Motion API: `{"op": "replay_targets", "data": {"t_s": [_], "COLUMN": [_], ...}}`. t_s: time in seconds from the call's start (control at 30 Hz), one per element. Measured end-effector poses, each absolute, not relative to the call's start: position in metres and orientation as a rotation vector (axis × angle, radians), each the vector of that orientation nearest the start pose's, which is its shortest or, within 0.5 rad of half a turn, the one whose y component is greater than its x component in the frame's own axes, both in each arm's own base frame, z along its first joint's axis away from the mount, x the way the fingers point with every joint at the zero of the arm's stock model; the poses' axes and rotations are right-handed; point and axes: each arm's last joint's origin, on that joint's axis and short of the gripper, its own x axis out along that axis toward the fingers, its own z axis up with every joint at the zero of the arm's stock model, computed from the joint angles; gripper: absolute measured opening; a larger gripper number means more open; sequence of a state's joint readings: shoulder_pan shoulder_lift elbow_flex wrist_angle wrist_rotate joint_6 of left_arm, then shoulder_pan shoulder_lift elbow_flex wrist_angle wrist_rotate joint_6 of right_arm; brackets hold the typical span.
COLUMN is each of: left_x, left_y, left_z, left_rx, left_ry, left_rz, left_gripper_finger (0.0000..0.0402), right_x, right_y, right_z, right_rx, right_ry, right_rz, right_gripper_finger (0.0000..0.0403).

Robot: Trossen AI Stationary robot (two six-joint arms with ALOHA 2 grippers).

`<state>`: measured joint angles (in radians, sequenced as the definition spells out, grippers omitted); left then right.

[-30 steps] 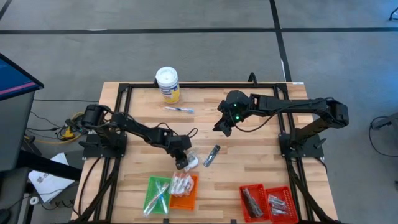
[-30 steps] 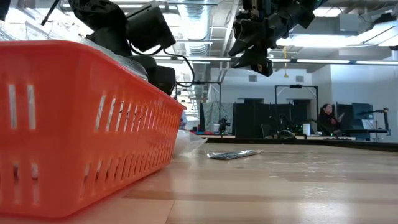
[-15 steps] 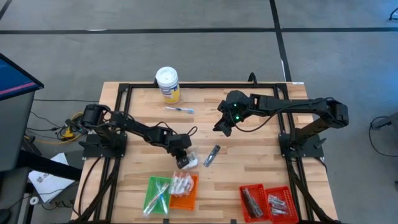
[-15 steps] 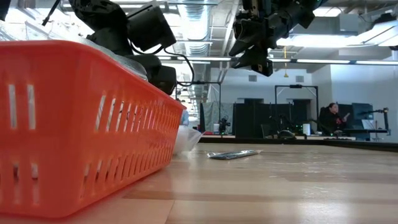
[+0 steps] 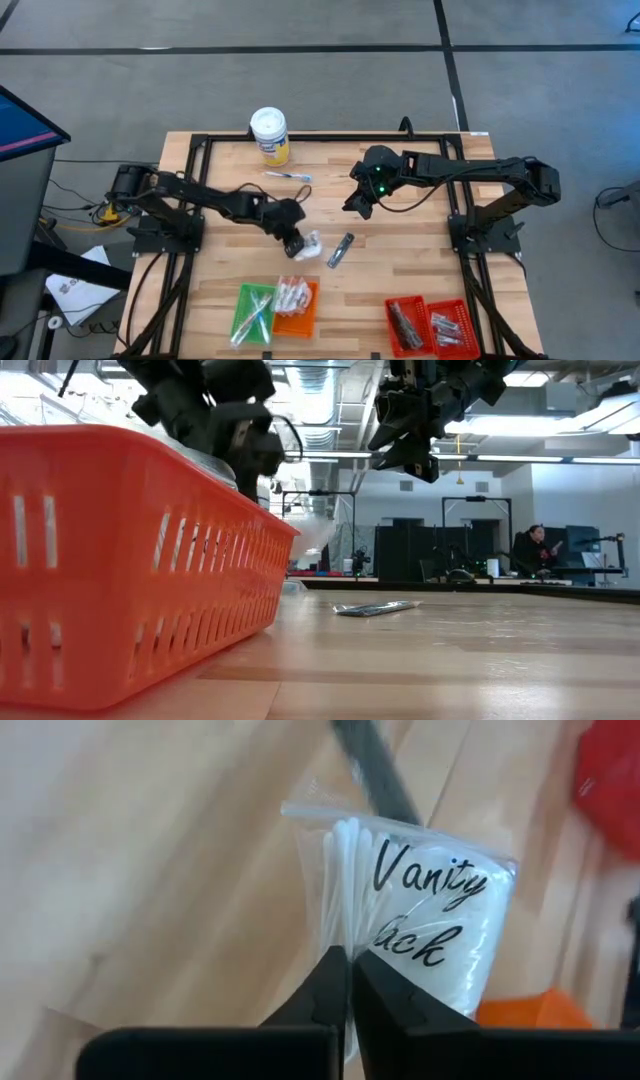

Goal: Pick & Place Travel size toiletries
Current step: Put the white vanity pack into the orange basket

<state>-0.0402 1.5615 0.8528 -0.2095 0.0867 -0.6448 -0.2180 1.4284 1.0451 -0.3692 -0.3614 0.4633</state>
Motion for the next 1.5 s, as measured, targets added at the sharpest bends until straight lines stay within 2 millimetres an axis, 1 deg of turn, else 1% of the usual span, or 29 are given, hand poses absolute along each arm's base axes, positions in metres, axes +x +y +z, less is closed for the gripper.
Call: {"op": "replay_targets", "data": {"t_s": [0.17, 0.33, 0.53, 0.7, 0.8, 1.07, 1.37, 1.5], "left_x": [0.294, 0.288, 0.282, 0.281, 0.282, 0.289, 0.291, 0.292], "left_y": [-0.004, 0.005, 0.009, 0.010, 0.011, 0.013, 0.017, 0.022], "left_z": [0.200, 0.217, 0.231, 0.236, 0.239, 0.249, 0.252, 0.257], "left_rx": [-0.617, -0.615, -0.610, -0.601, -0.599, -0.604, -0.612, -0.608], "left_ry": [0.818, 0.735, 0.658, 0.617, 0.581, 0.459, 0.414, 0.367], "left_rz": [0.228, 0.282, 0.329, 0.349, 0.353, 0.340, 0.336, 0.323], "left_gripper_finger": [0.0001, 0.0001, 0.0000, 0.0000, 0.0000, 0.0000, 0.0000, 0.0000], "right_x": [0.296, 0.294, 0.293, 0.295, 0.296, 0.298, 0.299, 0.299], "right_y": [-0.056, -0.062, -0.072, -0.079, -0.080, -0.082, -0.082, -0.083], "right_z": [0.264, 0.265, 0.269, 0.276, 0.278, 0.278, 0.280, 0.280], "right_rx": [0.682, 0.808, 1.002, 1.103, 1.133, 1.116, 1.120, 1.119], "right_ry": [0.747, 0.754, 0.735, 0.682, 0.662, 0.628, 0.608, 0.605], "right_rz": [-0.043, -0.022, 0.042, 0.098, 0.095, 0.039, 0.044, 0.044], "right_gripper_finger": [0.0135, 0.0153, 0.0200, 0.0247, 0.0262, 0.0265, 0.0265, 0.0265]}}
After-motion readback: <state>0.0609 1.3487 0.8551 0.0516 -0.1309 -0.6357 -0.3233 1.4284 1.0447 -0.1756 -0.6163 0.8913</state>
